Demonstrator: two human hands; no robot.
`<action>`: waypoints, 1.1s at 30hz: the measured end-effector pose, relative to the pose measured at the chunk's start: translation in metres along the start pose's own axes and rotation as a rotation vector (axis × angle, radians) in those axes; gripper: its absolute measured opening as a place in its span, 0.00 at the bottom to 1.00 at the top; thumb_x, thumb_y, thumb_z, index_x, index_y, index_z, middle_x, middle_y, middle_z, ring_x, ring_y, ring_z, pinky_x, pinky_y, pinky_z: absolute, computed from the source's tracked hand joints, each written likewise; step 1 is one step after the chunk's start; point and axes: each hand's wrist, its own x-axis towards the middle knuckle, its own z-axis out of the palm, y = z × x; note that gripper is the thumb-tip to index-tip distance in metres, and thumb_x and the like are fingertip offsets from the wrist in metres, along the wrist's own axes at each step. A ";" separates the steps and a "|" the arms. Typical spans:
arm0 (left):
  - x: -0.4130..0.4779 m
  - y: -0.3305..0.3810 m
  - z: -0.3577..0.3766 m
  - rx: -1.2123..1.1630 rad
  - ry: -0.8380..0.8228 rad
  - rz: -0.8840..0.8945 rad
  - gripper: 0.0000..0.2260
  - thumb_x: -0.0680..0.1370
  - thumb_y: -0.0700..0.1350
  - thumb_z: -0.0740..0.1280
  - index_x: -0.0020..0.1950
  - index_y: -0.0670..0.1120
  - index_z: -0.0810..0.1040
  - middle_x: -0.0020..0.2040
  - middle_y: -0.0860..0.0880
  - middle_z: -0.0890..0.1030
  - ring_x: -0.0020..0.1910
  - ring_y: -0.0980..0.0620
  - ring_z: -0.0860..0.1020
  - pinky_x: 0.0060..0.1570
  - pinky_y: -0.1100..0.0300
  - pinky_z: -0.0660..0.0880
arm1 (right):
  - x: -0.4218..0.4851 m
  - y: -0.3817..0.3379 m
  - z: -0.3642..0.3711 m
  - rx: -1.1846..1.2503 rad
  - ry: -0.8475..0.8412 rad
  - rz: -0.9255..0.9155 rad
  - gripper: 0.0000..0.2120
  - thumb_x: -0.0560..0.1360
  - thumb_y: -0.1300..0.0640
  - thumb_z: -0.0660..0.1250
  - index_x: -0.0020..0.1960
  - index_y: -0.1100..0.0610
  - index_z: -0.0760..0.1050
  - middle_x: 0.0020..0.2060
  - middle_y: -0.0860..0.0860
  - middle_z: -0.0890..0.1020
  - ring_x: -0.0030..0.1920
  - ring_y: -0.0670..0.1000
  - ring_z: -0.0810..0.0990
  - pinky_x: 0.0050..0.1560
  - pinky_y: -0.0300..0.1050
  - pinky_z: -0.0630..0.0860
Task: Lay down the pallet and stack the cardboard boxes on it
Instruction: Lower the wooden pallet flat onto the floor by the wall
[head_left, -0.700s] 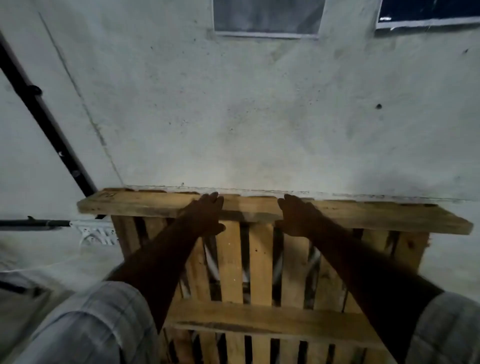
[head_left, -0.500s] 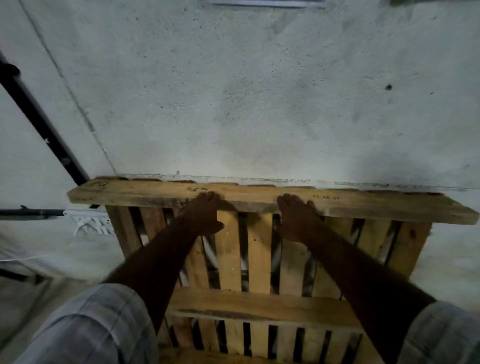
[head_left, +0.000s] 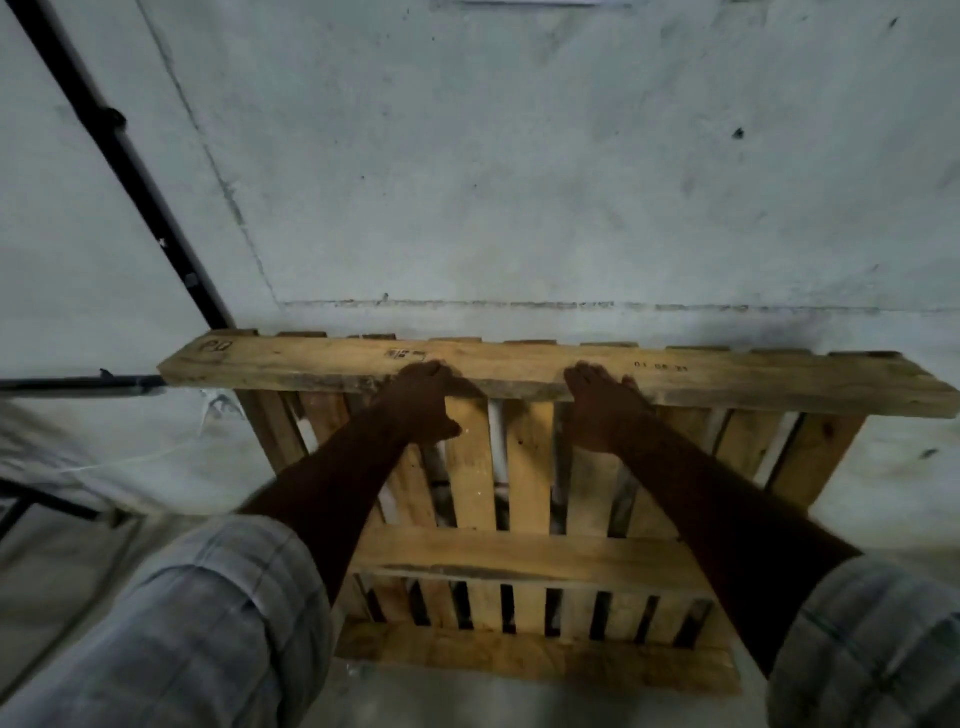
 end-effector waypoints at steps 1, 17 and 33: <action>-0.009 0.003 -0.005 0.042 -0.005 0.026 0.37 0.72 0.61 0.70 0.76 0.48 0.67 0.77 0.43 0.65 0.76 0.44 0.62 0.74 0.50 0.61 | -0.008 -0.002 0.001 0.000 0.008 0.006 0.38 0.78 0.46 0.65 0.81 0.56 0.52 0.82 0.54 0.54 0.81 0.56 0.53 0.78 0.64 0.53; -0.209 0.026 0.050 -0.766 0.585 -0.448 0.12 0.73 0.52 0.67 0.49 0.45 0.83 0.47 0.45 0.82 0.47 0.44 0.80 0.51 0.51 0.78 | -0.222 -0.062 0.061 0.118 0.132 0.121 0.37 0.79 0.51 0.66 0.82 0.52 0.52 0.83 0.51 0.52 0.82 0.52 0.49 0.80 0.62 0.48; -0.324 0.055 0.123 -2.111 0.256 -0.667 0.18 0.81 0.49 0.65 0.68 0.43 0.73 0.67 0.40 0.78 0.62 0.41 0.77 0.47 0.52 0.77 | -0.356 -0.090 0.112 0.259 0.126 0.099 0.37 0.78 0.54 0.67 0.82 0.51 0.52 0.83 0.49 0.50 0.82 0.51 0.47 0.80 0.57 0.44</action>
